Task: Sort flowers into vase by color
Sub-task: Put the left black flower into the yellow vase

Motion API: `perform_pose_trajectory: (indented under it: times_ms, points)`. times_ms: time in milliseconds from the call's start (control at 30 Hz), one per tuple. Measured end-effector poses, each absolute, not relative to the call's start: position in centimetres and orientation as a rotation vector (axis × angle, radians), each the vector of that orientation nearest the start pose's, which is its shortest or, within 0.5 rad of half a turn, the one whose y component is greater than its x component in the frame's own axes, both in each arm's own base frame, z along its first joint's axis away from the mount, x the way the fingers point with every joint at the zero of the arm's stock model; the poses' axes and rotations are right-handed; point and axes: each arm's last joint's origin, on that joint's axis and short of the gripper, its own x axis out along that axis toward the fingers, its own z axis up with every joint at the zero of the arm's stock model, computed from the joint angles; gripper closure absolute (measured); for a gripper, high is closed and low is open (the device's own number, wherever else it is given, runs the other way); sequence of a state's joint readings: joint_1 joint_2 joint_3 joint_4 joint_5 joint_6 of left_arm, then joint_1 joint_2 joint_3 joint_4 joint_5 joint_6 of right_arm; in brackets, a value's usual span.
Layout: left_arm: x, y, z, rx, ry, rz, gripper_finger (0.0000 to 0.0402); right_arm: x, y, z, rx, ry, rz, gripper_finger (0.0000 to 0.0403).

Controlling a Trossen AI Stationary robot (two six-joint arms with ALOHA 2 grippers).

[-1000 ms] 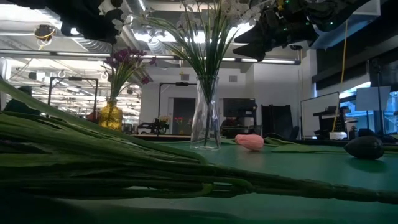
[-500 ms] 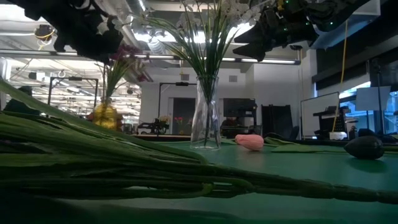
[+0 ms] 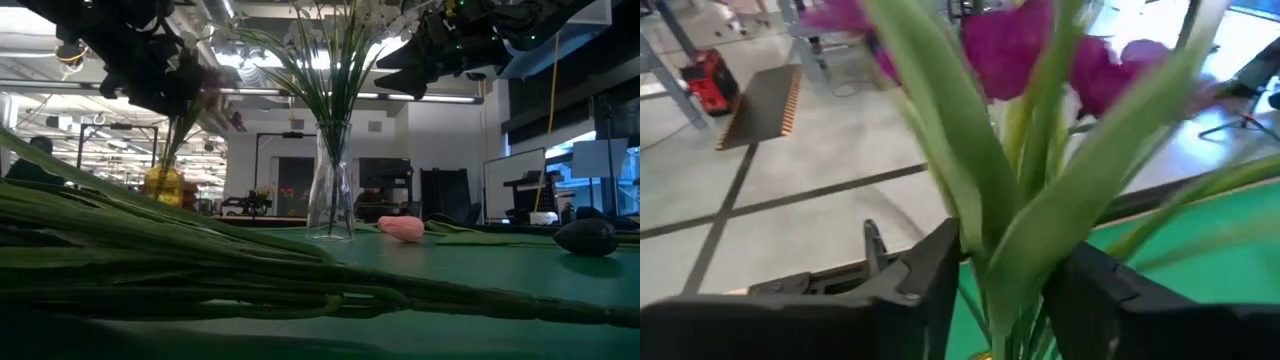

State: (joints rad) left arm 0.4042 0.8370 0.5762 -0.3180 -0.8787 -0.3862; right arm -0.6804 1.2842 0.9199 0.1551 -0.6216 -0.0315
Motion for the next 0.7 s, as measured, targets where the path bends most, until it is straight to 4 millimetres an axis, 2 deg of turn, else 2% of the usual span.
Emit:
perform_pose_trajectory:
  times_ms: [433, 700]
  points:
    - [13.9, 7.7, 25.0, -0.208, 0.394, 1.215, 0.019, 23.2, -16.6, 30.7, 0.095, 0.167, -0.056, 0.011]
    - [12.6, 7.0, 28.8, -0.225, 0.469, 1.222, 0.0168, 23.2, -16.6, 30.7, 0.093, 0.164, -0.056, 0.011]
